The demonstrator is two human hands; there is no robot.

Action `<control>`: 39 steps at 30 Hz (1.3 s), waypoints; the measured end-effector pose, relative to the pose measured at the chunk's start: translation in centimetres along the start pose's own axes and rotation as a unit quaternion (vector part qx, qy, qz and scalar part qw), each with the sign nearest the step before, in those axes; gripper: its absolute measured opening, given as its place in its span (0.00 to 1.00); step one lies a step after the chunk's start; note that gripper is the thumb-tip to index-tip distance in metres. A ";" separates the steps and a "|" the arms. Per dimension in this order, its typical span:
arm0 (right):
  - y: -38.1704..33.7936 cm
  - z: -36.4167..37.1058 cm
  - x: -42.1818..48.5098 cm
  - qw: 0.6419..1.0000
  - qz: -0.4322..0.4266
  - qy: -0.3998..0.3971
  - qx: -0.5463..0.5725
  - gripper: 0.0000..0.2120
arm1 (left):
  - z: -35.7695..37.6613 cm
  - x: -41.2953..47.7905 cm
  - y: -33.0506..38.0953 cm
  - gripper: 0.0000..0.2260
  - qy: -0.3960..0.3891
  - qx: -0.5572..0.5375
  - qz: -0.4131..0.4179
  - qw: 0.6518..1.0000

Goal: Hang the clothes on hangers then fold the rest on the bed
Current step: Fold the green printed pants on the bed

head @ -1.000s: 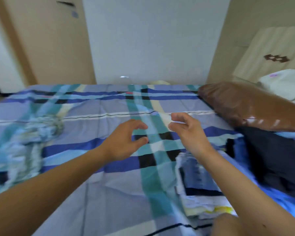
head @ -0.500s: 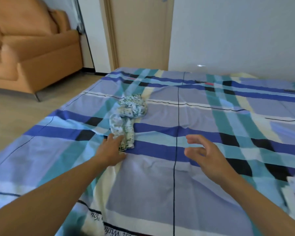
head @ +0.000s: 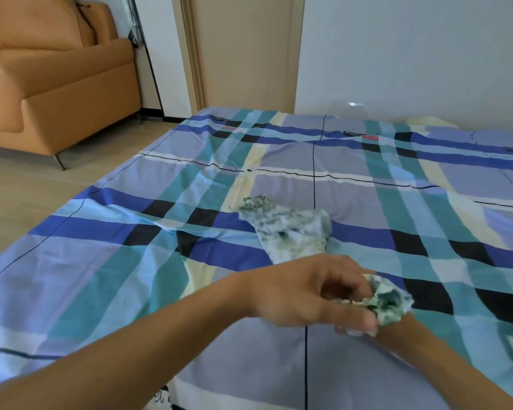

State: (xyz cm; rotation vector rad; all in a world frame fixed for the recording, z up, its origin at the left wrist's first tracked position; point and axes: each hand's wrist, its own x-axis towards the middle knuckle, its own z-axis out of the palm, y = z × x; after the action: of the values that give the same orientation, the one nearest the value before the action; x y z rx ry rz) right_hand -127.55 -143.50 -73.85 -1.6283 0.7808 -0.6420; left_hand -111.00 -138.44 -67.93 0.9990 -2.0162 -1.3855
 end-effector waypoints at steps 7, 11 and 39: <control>0.5 -5.9 -2.7 0.919 0.090 -0.039 0.381 0.15 | -3.7 -0.5 -6.9 0.12 0.295 0.217 -0.139 0.920; -1.0 -8.2 -2.8 0.942 0.175 0.041 0.284 0.08 | -3.2 -0.8 -11.1 0.29 0.183 0.294 -0.221 0.912; -4.5 -2.7 -5.1 0.960 -0.053 0.235 -0.140 0.13 | 2.7 2.0 2.2 0.22 0.349 -0.105 -0.154 0.918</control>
State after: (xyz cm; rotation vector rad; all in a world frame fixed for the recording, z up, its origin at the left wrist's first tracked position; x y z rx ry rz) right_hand -132.16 -140.68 -68.91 -1.8077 1.1759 -1.0573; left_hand -114.86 -138.01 -66.84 1.4917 -1.1966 -1.1249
